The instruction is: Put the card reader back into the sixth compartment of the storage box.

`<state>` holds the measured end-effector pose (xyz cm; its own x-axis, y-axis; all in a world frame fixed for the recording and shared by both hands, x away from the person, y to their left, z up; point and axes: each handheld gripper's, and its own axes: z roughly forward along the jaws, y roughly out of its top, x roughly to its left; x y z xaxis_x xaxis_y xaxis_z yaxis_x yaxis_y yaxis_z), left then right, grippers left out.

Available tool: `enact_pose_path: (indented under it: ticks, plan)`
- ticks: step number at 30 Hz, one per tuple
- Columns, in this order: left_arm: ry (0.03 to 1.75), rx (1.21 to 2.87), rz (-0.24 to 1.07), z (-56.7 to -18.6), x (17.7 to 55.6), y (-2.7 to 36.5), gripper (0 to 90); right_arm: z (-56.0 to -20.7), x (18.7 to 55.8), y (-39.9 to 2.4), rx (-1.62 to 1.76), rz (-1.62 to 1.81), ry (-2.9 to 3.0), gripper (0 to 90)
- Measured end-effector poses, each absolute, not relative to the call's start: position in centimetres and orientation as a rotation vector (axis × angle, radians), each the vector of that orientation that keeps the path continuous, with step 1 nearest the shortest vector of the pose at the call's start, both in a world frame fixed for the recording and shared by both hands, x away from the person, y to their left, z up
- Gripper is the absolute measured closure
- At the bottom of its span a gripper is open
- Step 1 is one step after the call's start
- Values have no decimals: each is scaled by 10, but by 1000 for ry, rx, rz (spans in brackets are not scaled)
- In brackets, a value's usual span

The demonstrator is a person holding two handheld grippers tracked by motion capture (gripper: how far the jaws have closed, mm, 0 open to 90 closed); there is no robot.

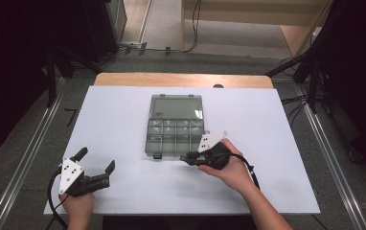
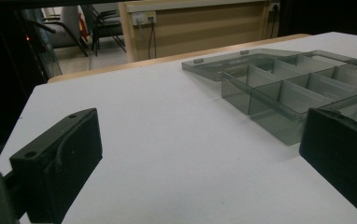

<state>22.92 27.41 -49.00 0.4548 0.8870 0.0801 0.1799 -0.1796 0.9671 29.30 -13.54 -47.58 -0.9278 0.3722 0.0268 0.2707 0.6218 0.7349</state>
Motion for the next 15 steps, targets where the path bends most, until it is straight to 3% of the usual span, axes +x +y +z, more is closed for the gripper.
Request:
enact_pose_path:
  ticks: [15]
  plan:
    - [939,1652,839,-490,229,274,0,-468,300,-134,568,1228,2688,713]
